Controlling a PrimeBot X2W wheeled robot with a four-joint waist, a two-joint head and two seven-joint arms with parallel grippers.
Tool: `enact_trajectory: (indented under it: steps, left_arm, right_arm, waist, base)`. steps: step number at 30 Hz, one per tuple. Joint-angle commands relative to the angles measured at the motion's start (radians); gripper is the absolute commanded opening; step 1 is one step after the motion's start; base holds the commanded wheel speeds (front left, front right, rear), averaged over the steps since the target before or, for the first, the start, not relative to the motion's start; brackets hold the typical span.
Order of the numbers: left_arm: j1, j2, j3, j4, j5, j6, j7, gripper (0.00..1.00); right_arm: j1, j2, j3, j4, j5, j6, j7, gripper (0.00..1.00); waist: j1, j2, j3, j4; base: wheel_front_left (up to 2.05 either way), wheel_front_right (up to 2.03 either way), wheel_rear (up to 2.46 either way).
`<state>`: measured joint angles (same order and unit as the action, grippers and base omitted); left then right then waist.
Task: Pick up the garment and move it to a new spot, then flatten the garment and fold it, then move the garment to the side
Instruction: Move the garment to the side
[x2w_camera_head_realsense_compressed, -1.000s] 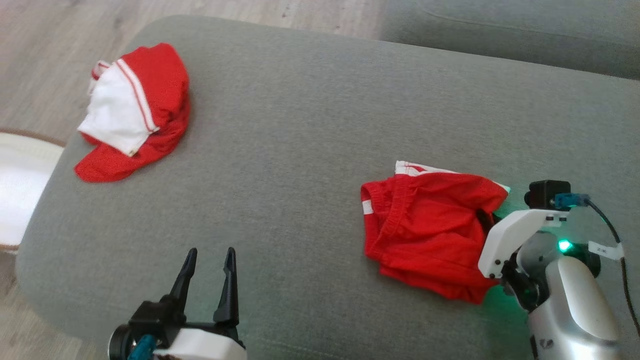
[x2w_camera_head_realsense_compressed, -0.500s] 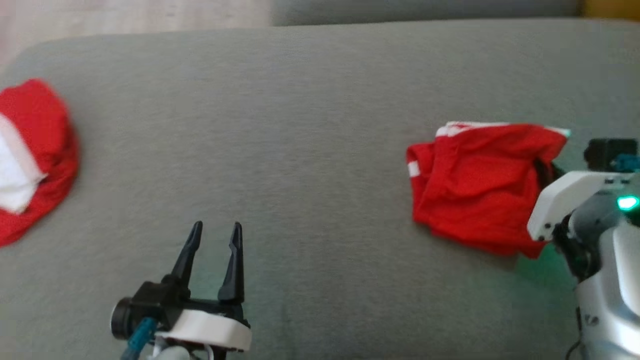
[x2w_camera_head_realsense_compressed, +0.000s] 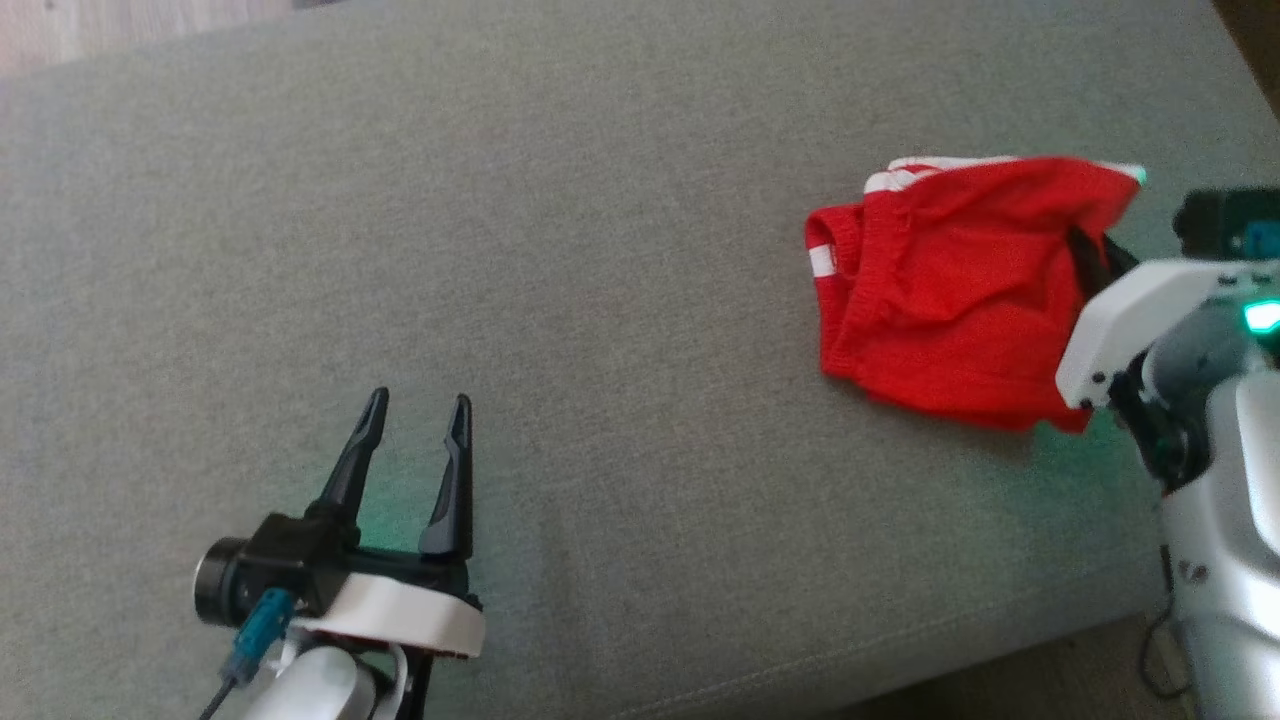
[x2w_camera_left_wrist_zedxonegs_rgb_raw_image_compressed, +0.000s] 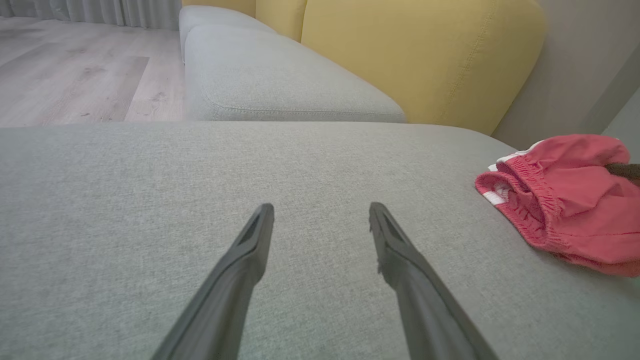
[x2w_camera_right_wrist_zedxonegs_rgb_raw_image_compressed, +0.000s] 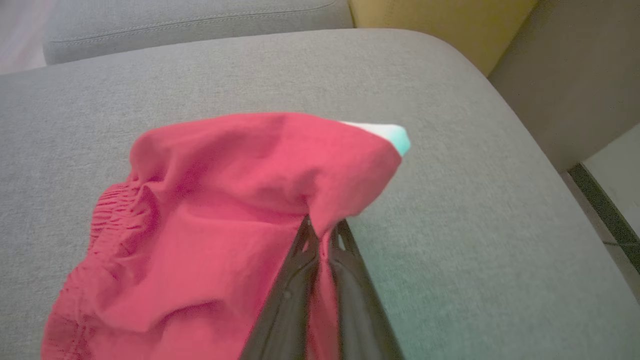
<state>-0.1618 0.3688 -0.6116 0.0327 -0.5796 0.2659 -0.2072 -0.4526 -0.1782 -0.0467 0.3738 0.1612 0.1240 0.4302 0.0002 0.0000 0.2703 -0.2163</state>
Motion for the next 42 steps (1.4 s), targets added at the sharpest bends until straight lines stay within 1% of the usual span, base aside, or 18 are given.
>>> enact_trajectory:
  steps: [1,3,6,9,13,20,22,23,25,30,37,42]
  left_arm:
    - [-0.037,0.025,0.041,-0.033,0.012,0.009,-0.001,1.0]
    - [-0.04,0.033,0.047,-0.04,0.015,0.015,0.002,1.0]
    - [-0.042,0.044,0.054,-0.047,0.017,0.022,0.005,1.0]
    - [-0.039,0.054,0.059,-0.061,0.019,0.031,0.009,1.0]
    - [-0.036,0.073,0.072,-0.076,0.02,0.039,0.011,1.0]
    - [-0.036,0.085,0.077,-0.104,0.025,0.047,0.009,1.0]
    - [-0.037,0.084,0.074,-0.106,0.027,0.048,0.01,1.0]
    - [-0.038,0.084,0.073,-0.107,0.028,0.049,0.01,1.0]
    - [-0.042,0.081,0.069,-0.106,0.029,0.05,0.01,1.0]
    - [-0.049,0.07,0.061,-0.096,0.03,0.05,0.006,1.0]
    - [-0.058,0.045,0.054,-0.072,0.019,0.04,-0.005,1.0]
    - [-0.066,0.023,0.067,-0.033,-0.003,0.028,-0.02,1.0]
  right_arm:
    - [-0.055,-0.027,0.034,-0.031,0.013,0.007,-0.011,0.0]
    - [-0.082,-0.057,0.056,-0.01,0.018,0.007,-0.013,0.0]
    - [-0.129,-0.112,0.063,0.027,0.015,0.007,-0.022,0.0]
    - [-0.175,-0.169,0.051,0.065,0.006,0.007,-0.027,0.0]
    - [-0.231,-0.248,0.01,0.115,-0.015,0.007,-0.036,0.0]
    - [-0.302,-0.353,-0.012,0.197,-0.041,0.007,-0.075,0.0]
    - [-0.316,-0.366,-0.024,0.223,-0.062,0.007,-0.093,0.76]
    - [-0.322,-0.369,-0.031,0.232,-0.073,0.007,-0.105,1.0]
    - [-0.336,-0.362,-0.056,0.254,-0.102,0.007,-0.148,1.0]
    - [-0.356,-0.337,-0.056,0.258,-0.116,0.007,-0.199,1.0]
    - [-0.354,-0.293,-0.007,0.228,-0.083,0.007,-0.224,1.0]
    - [-0.309,-0.237,0.022,0.18,-0.041,0.007,-0.256,1.0]
  waist:
    - [-0.0002,0.0,0.017,0.002]
    - [-0.0002,0.0,0.026,0.016]
    - [-0.0002,0.0,0.041,0.047]
    - [-0.0002,0.0,0.056,0.081]
    - [-0.0002,0.0,0.077,0.12]
    - [-0.0002,0.0,0.115,0.155]
    - [-0.0002,0.0,0.122,0.159]
    - [-0.0002,0.0,0.125,0.16]
    - [-0.0002,0.0,0.129,0.163]
    - [-0.0002,0.0,0.116,0.165]
    - [-0.0002,0.0,0.074,0.18]
    - [-0.0002,0.0,0.018,0.204]
  base:
    - [0.0,0.0,0.0]
    - [0.0,0.0,0.0]
    - [0.0,0.0,0.0]
    - [0.0,0.0,0.0]
    - [0.0,0.0,0.0]
    - [0.0,0.0,0.0]
    - [0.0,0.0,0.0]
    - [0.0,0.0,0.0]
    - [0.0,0.0,0.0]
    - [0.0,0.0,0.0]
    - [0.0,0.0,0.0]
    - [0.0,0.0,0.0]
